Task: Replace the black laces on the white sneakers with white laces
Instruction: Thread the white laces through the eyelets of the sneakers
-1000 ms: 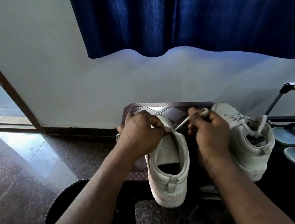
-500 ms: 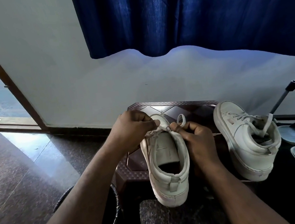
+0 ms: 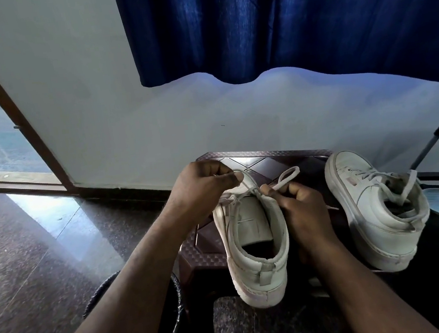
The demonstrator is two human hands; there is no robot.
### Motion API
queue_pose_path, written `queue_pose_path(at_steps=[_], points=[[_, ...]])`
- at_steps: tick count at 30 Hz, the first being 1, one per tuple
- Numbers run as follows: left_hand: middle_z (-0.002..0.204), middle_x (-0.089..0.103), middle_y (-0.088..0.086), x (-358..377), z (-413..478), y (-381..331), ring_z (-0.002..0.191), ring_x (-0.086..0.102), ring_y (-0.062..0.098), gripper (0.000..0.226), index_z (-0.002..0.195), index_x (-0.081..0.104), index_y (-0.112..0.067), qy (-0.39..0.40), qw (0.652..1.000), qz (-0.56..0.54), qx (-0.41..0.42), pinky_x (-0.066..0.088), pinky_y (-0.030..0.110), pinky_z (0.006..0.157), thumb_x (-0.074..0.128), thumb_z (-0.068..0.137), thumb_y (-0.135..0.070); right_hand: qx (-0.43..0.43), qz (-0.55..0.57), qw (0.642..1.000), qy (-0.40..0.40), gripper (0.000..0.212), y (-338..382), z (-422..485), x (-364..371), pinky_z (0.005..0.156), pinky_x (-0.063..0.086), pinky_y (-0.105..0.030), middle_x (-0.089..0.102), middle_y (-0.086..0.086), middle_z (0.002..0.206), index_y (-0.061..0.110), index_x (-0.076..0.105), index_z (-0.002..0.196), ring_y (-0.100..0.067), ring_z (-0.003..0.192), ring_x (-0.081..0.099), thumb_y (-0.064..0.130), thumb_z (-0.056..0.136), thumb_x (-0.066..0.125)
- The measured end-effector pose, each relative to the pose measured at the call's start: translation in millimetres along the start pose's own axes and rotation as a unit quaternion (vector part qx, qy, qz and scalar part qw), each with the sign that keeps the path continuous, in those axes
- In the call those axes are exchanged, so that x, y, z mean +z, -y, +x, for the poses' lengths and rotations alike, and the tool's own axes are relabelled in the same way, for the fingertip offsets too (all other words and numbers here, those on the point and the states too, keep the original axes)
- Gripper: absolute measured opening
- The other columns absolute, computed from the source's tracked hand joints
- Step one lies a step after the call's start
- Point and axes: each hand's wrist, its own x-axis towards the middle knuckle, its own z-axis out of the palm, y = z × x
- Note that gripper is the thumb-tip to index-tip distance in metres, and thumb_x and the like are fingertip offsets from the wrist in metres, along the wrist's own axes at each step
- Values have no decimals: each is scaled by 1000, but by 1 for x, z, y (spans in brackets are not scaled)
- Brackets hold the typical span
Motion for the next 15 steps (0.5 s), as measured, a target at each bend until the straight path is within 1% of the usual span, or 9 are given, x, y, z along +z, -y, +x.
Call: queue_pose_path(at_steps=[2,3,5,6,7,9,11,13,15], points=[[83,69,20,0,1,0,66,51,19,31,79,73,-14,-5,1000,-6,4,41,33,68,81,83,-43,-9,2,999,-30,22,1,5,-3,69,52,-38,74,-6,71,12,76,73,-14,63,59,28,87,82],[88,71,19,-1,1,-1,68,53,19,29,79,74,-13,-9,1000,-2,8,42,33,69,82,84,-41,-13,24,998,-57,23,1,9,-5,66,51,-36,72,-6,67,13,74,69,-15,61,58,26,87,82],[88,74,10,-3,0,-1,70,57,14,24,77,75,-13,-22,1000,3,17,43,31,72,82,85,-35,-9,116,986,-116,26,1,18,-9,61,50,-31,65,-5,61,14,68,66,-16,56,56,18,89,80],[86,74,5,-4,0,-1,70,59,13,23,75,76,-14,-29,999,0,21,44,31,72,82,85,-33,-3,160,978,-131,25,1,20,-10,59,51,-30,63,-4,61,15,66,68,-14,54,56,15,91,78],[83,74,2,-4,1,0,71,59,13,21,74,76,-15,-34,999,-6,23,44,31,73,83,85,-32,6,181,975,-132,24,0,20,-10,58,51,-29,63,-4,62,13,65,71,-14,54,57,15,92,77],[75,70,1,-5,2,2,70,58,13,19,76,75,-15,-33,999,-20,30,46,33,74,83,85,-30,21,152,984,-89,28,-2,15,-7,63,49,-31,65,-5,65,10,65,71,-16,58,57,24,91,79],[70,67,-9,-3,3,5,69,58,10,15,82,74,-18,-27,998,-17,47,53,36,78,81,88,-30,24,93,995,-25,36,-2,8,-3,66,49,-36,66,-7,67,7,65,69,-17,63,56,34,88,82],[73,69,-16,-2,4,7,70,62,6,9,85,72,-28,-46,995,41,76,61,43,84,79,89,-34,16,75,997,7,32,0,4,0,71,54,-42,73,-12,75,1,70,77,-18,69,60,29,88,81],[74,68,-20,-3,4,8,77,63,8,8,85,68,-39,-76,983,133,107,57,48,84,74,88,-45,4,62,998,-1,25,1,4,0,81,59,-48,78,-16,85,1,75,87,-20,75,66,25,88,81]])
